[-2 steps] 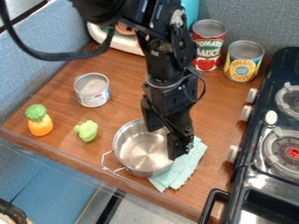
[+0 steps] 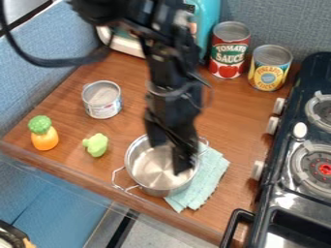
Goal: Move the can at the above of the silver pot
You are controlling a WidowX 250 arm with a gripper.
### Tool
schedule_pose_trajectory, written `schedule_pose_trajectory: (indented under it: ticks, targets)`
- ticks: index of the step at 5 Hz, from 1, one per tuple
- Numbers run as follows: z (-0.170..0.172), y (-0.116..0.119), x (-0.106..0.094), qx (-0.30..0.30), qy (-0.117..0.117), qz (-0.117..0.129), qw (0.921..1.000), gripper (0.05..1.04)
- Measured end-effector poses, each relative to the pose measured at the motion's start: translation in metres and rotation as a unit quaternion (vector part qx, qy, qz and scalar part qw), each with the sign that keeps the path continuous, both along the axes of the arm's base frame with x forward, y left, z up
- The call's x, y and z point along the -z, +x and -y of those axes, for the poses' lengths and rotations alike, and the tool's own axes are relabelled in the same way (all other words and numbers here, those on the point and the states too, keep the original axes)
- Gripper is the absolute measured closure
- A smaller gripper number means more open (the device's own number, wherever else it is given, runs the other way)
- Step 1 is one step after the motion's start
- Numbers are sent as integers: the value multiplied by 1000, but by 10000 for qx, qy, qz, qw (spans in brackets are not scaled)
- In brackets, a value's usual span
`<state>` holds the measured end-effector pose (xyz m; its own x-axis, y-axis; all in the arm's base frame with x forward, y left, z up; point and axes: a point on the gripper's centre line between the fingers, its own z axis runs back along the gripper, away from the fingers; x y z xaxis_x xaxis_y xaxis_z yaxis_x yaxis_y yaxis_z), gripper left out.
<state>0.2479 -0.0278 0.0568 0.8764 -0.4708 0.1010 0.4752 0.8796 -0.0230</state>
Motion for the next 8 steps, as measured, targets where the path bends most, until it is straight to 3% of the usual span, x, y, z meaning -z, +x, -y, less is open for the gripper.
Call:
schedule_pose_trajectory:
  ticks: [1,2,3,4,6,8]
  targets:
    - [-40,11,-17,-484,28,264,9985,83]
    - [-84,22,-21,-911,243,364,9949,83]
    - [-127,44,-3,-1228,469,294,9909,83]
    - [-171,69,8,-1583,601,395,9848,83]
    - [-248,84,32,-1948,871,244,9767,83]
    - [-267,81,45,-2008,995,-27,9746,83]
